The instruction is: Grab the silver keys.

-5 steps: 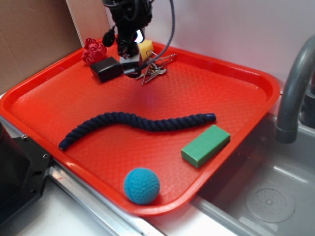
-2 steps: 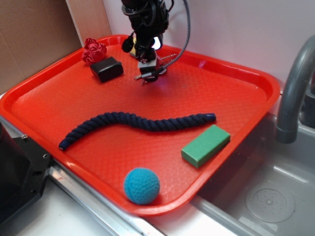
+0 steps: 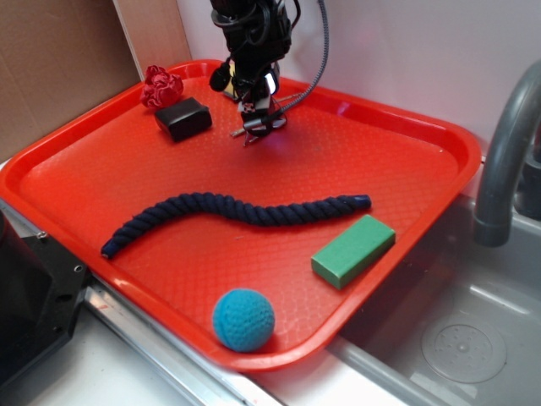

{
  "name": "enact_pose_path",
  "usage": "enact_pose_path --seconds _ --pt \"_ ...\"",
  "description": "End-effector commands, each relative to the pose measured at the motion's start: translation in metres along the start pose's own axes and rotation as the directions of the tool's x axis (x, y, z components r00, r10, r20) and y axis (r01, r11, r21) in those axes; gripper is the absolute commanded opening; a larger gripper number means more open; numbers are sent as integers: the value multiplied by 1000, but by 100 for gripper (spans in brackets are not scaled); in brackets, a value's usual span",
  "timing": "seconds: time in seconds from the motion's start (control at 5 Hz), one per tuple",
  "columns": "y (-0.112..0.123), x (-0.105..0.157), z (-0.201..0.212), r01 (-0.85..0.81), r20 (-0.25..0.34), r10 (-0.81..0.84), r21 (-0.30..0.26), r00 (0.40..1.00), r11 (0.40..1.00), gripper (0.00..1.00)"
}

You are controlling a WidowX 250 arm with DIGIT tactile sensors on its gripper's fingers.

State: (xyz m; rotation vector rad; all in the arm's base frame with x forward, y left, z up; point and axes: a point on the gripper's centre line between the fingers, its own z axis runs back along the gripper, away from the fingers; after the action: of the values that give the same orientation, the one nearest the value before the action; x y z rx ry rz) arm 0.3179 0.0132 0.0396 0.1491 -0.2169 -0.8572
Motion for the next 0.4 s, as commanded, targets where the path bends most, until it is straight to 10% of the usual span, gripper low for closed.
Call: enact_pose_path --seconds 0.0,0.2 --pt "10 5 23 -9 33 8 40 999 999 0" --pt "10 -1 34 -61 21 61 1 998 998 0"
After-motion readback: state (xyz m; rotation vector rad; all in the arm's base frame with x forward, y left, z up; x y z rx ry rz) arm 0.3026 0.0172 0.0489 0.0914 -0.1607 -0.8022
